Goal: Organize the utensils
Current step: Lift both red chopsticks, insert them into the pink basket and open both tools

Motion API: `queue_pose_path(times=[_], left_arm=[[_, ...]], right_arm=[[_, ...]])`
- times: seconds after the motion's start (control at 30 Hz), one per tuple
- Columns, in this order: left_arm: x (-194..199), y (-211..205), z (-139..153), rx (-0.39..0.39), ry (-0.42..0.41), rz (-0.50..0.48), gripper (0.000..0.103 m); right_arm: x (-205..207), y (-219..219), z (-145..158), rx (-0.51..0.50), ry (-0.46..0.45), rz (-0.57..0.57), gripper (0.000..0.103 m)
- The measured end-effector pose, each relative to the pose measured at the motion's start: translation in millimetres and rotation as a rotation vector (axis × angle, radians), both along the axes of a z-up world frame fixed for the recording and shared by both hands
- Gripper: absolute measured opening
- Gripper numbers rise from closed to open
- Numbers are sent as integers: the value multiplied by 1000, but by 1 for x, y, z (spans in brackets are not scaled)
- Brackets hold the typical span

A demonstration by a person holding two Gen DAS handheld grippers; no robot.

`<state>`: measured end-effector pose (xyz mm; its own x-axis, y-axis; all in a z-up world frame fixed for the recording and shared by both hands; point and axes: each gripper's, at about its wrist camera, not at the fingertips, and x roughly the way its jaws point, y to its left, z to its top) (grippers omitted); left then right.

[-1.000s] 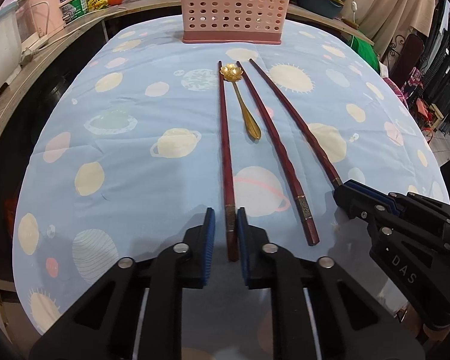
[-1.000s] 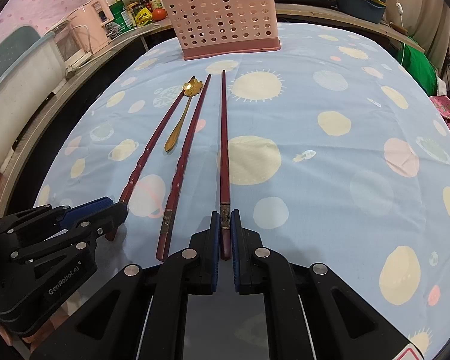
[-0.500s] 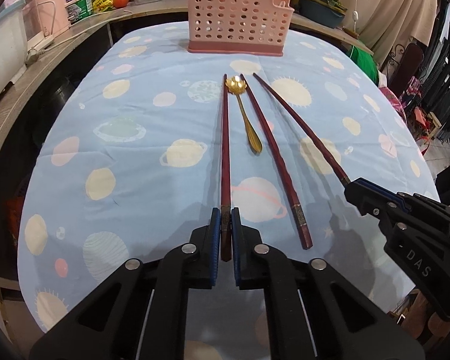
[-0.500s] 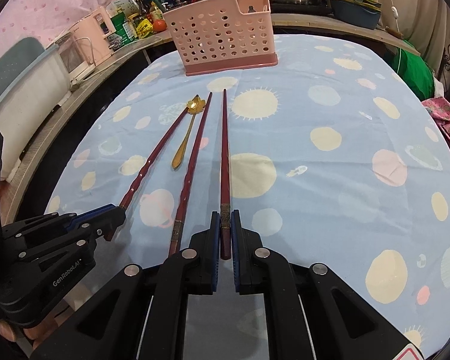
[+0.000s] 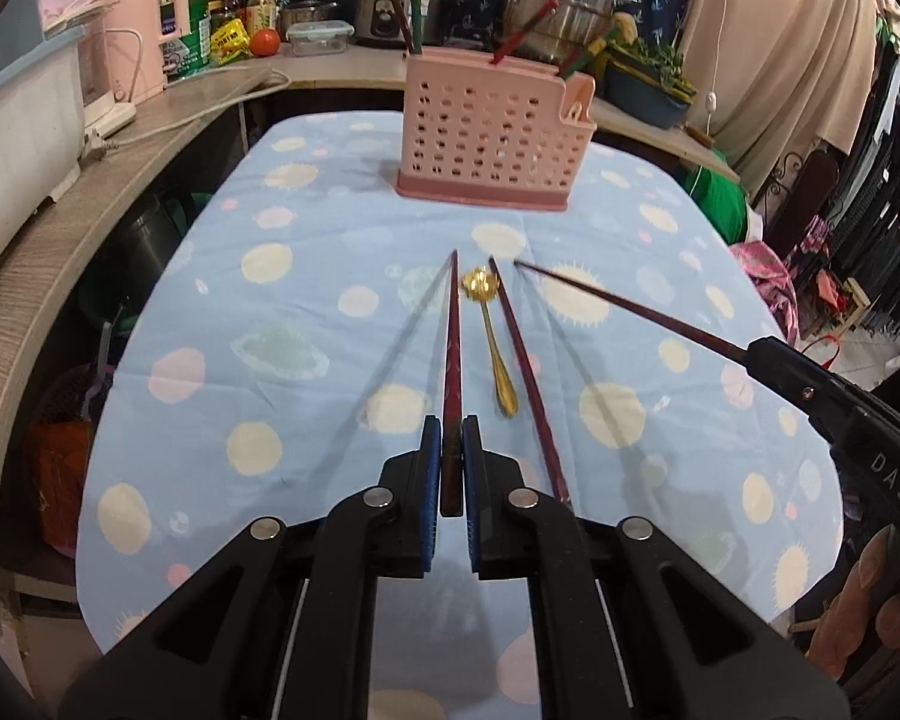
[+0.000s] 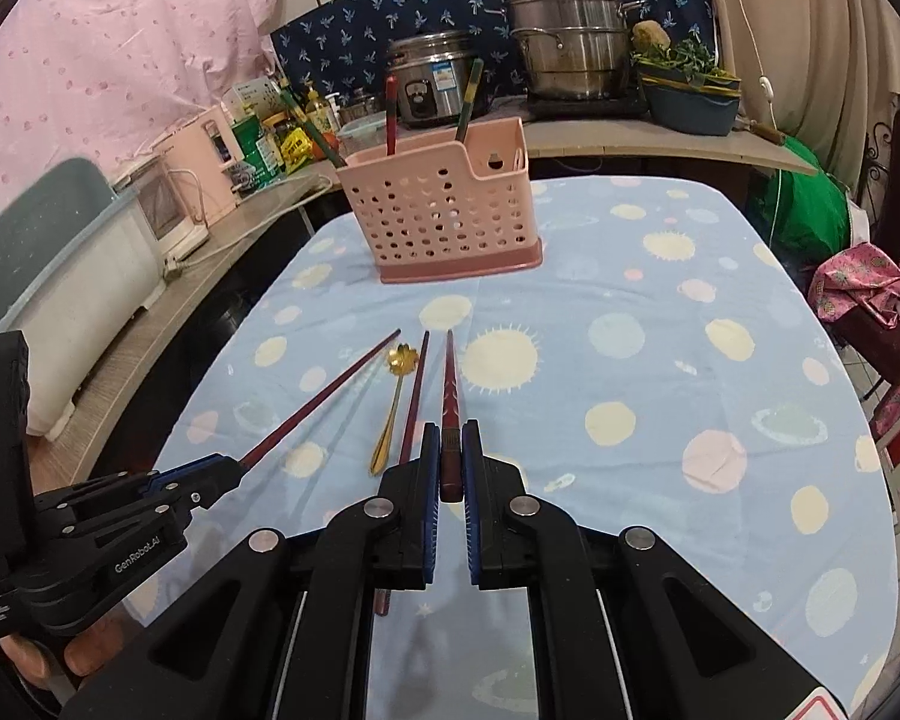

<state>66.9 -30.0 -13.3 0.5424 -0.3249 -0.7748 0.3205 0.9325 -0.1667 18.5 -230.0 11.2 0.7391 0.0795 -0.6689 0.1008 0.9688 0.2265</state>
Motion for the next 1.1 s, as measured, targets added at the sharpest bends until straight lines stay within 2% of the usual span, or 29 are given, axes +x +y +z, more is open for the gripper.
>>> queue_pose_path(times=[0.17, 0.57, 0.73, 0.97, 1.1], left_arm=[[12, 7, 29, -45, -50, 19, 7], [54, 17, 94, -106, -190, 80, 7], [77, 16, 122, -95, -257, 96, 7], [101, 12, 172, -110, -369, 105, 7], [120, 11, 209, -147, -449, 128, 7]], right_arm=[[7, -14, 26, 45, -54, -19, 7], [34, -30, 79, 11, -182, -49, 7], [49, -39, 101, 15, -238, -61, 7], [80, -60, 142, 62, -337, -82, 7], [105, -69, 169, 86, -405, -94, 7]])
